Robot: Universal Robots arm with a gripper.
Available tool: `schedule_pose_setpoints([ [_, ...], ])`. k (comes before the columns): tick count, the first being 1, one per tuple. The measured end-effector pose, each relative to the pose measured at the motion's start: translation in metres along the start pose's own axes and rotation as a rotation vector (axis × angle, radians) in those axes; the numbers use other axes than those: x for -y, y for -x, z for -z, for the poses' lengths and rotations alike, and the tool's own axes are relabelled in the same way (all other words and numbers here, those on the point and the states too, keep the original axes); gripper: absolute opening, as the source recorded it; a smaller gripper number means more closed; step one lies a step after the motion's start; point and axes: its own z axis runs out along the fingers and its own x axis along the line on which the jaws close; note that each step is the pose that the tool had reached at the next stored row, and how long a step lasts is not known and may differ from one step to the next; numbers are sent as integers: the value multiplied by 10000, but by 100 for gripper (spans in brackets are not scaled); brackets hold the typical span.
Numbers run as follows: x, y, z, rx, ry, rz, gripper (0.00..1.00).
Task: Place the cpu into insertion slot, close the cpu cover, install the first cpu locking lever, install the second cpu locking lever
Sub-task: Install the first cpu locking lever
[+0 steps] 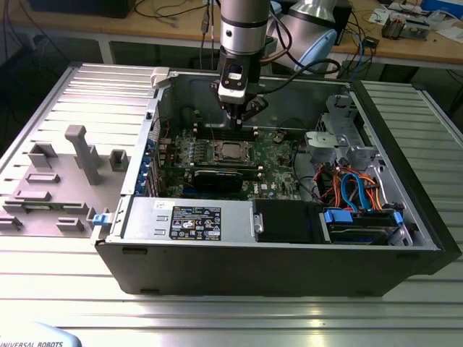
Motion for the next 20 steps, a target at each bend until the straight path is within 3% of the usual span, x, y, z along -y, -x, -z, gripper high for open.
schedule_pose_setpoints([
  [7,0,0,0,1,11,337,11],
  [15,0,0,0,9,60,1904,11],
  [20,0,0,0,9,64,1992,11],
])
